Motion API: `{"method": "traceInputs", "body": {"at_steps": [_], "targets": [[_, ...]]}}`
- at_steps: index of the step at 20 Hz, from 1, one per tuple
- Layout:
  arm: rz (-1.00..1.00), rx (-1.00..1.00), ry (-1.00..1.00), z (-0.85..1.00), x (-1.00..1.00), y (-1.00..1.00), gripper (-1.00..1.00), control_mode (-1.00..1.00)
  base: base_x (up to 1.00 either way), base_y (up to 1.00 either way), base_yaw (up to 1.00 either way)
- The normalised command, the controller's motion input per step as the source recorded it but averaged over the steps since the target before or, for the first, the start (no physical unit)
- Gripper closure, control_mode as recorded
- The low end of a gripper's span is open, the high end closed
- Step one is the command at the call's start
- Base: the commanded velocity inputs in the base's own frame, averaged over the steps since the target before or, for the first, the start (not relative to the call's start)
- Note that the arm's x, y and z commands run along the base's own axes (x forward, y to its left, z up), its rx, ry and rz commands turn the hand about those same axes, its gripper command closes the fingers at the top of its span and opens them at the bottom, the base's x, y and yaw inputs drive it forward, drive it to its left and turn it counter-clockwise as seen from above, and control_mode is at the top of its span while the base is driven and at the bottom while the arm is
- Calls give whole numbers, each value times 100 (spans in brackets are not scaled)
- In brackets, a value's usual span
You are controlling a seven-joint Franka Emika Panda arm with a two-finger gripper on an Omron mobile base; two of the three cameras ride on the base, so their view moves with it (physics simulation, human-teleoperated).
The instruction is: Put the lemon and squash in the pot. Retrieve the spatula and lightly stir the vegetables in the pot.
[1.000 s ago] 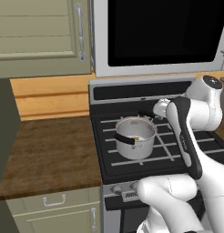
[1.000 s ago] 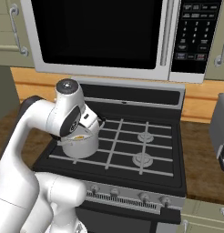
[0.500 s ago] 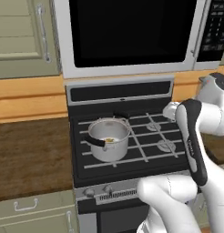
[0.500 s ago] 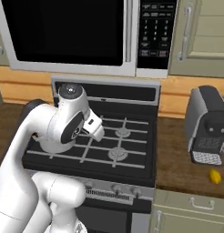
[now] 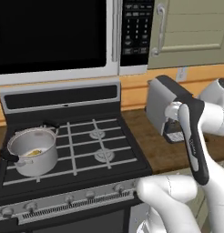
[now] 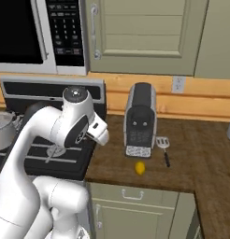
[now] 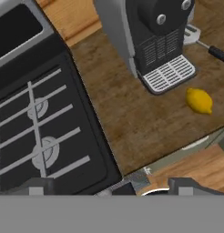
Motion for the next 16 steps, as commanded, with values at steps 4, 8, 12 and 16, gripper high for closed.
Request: {"method": "traceInputs", "body": {"at_steps": [4, 8, 12, 16], "targets": [[0, 0, 1, -6, 0, -30, -100, -100, 0, -50, -4], [-4, 0, 0, -11, 0, -46, -100, -100, 0, 0, 0], [0, 0, 6, -38, 0, -24, -100, -100, 0, 0, 0], [13, -7, 25, -69, 0, -31, -100, -100, 0, 0, 0]]}}
